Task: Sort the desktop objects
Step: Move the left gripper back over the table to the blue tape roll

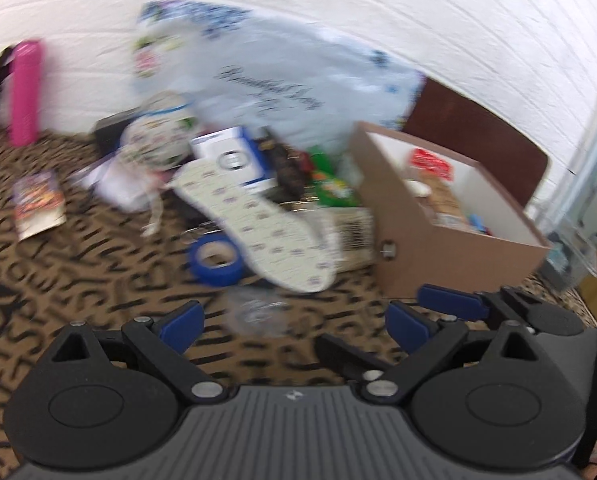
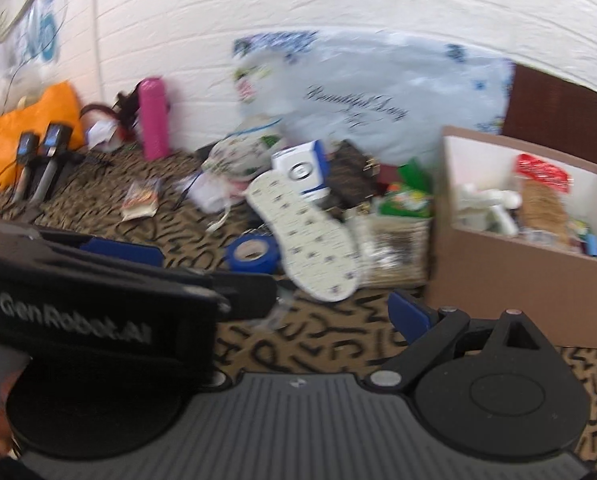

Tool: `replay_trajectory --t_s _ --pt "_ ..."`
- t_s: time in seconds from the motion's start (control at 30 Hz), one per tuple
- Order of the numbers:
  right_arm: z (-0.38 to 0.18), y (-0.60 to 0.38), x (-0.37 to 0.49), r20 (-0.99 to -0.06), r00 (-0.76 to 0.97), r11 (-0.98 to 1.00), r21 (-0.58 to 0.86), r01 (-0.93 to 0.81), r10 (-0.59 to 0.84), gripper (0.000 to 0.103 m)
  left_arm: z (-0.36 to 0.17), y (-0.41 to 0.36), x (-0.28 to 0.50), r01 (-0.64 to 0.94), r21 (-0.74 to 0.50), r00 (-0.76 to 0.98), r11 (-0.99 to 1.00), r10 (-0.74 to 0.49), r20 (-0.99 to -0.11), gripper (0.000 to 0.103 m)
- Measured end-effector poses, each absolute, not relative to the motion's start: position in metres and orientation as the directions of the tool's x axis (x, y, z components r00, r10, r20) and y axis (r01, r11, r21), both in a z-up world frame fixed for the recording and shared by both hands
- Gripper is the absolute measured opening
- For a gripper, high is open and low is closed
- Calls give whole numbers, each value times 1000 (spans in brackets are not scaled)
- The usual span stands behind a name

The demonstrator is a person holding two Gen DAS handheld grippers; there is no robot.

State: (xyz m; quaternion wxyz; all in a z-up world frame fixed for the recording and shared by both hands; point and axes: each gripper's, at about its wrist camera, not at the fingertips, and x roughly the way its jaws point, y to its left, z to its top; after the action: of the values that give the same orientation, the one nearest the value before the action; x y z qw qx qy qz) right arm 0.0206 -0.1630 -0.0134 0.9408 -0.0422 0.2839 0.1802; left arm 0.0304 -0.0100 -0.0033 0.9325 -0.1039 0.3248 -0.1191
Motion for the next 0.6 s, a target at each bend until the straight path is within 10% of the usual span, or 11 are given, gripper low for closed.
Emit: replay_trajectory --t_s 0.23,0.6 --pt "-36 -141 46 -579 760 938 23 -346 295 93 -30 45 59 -4 -291 760 957 -186 -623 100" --pt "-57 -126 104 -578 771 959 81 -273 268 64 -56 58 124 -41 -351 712 936 -219 -667 93"
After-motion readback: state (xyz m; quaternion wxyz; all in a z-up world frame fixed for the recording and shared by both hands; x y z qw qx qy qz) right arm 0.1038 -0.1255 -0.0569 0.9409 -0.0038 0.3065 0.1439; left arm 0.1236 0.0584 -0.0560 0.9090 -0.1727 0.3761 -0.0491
